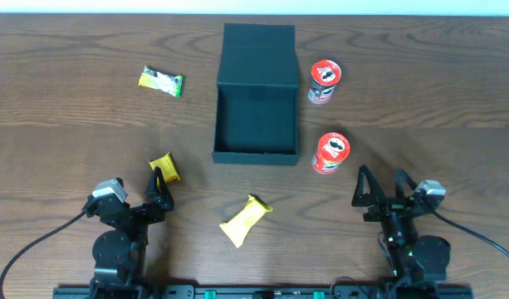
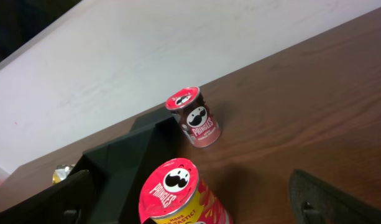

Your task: Pack container

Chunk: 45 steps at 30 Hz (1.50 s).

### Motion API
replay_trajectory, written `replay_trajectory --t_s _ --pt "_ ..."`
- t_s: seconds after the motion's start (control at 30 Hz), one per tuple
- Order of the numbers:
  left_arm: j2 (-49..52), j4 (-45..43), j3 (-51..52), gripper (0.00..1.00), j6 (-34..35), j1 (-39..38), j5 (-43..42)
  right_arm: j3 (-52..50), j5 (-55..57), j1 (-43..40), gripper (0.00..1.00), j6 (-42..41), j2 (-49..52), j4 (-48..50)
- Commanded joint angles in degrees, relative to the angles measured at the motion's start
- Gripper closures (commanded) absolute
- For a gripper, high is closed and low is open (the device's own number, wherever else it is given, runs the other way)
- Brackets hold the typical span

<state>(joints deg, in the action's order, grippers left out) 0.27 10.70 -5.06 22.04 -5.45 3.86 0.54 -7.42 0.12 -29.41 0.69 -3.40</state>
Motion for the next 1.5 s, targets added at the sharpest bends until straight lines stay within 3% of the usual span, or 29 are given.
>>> replay_trajectory --t_s 0.0,0.57,0.73,1.1,1.27,1.47 --pt "-0.07 0.35 1.77 0.05 -1.27 0.17 1.01 -0.22 0.57 -0.46 0.01 -0.55 -0.37 -0.11" --pt "-0.07 0.17 1.79 0.05 -1.22 0.17 0.61 -0.22 5.55 -0.48 0.01 -0.52 -0.35 -0.63" --pt "-0.07 -7.50 0.31 0.04 -4.22 0.17 0.44 -0.17 5.68 -0.48 0.01 2.34 -0.35 1.53" --pt "4.52 -5.03 -17.81 0.05 -19.82 0.17 2.80 9.66 14.27 -0.46 0.01 12.04 -0.24 5.16" --pt "13.05 -5.64 -28.61 0.05 -22.23 0.17 2.78 19.67 19.93 -0.46 0.01 18.91 2.67 5.09" --pt "29.11 -1.22 -46.34 0.05 -23.39 0.17 2.71 34.64 20.13 -0.46 0.01 20.31 16.39 0.55"
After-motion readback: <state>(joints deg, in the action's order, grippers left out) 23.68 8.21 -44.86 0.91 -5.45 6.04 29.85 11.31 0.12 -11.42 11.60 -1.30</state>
